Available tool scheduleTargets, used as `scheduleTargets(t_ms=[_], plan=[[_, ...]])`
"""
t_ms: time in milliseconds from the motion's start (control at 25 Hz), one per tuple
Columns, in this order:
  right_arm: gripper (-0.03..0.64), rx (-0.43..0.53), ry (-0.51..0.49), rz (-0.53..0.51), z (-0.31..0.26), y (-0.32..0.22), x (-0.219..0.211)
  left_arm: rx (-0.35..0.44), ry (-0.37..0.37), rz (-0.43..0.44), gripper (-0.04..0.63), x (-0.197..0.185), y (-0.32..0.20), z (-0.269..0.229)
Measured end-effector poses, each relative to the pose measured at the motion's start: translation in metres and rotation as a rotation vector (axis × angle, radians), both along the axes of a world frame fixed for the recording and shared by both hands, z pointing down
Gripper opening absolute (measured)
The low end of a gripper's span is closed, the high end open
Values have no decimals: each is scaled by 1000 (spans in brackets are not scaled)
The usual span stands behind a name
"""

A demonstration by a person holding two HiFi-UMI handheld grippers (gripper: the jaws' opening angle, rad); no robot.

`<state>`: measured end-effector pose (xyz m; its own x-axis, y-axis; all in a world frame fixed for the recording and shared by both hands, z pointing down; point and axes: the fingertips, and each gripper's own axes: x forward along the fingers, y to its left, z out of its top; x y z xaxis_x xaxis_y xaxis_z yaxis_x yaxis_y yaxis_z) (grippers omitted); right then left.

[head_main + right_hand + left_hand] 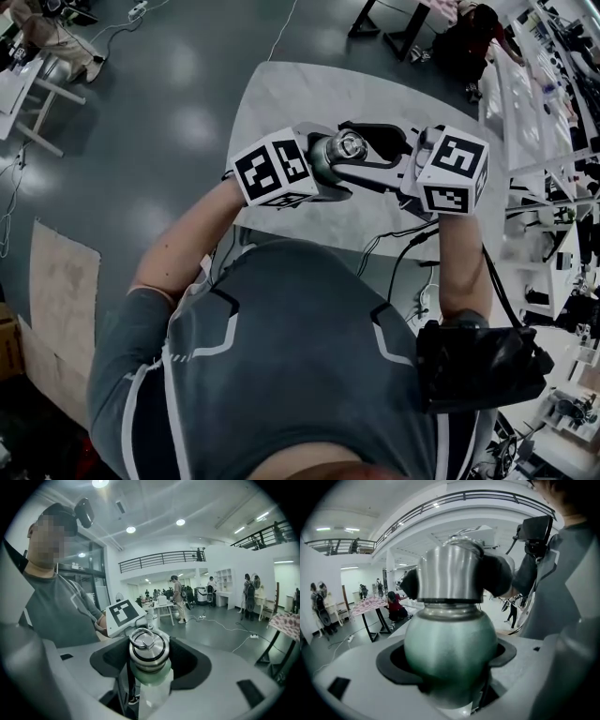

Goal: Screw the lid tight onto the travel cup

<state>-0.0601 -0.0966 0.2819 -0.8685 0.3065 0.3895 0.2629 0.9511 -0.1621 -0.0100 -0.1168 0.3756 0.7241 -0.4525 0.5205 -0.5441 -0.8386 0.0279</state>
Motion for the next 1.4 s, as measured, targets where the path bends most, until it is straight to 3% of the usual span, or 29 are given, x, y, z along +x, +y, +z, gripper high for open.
scheduleTargets(t_ms=[160, 320, 720, 880, 1200, 1400], plan=[[278, -34, -5, 47, 2, -2, -2, 28, -60, -28, 402, -5, -4, 3], [278, -46, -46, 79, 1, -4, 0, 26, -28, -19, 402, -4, -2, 0], [278, 51, -157, -219, -24, 31, 13, 41, 101, 184, 402, 15, 31, -24], [278, 54, -146, -196, -26, 26, 11, 47, 71, 154, 402, 12, 24, -26], [278, -1, -136, -42, -15, 9, 0, 21, 55, 47, 402, -1, 10, -15], [278, 32, -195, -176, -28, 24, 9, 16, 132, 159, 402, 10, 26, -27]])
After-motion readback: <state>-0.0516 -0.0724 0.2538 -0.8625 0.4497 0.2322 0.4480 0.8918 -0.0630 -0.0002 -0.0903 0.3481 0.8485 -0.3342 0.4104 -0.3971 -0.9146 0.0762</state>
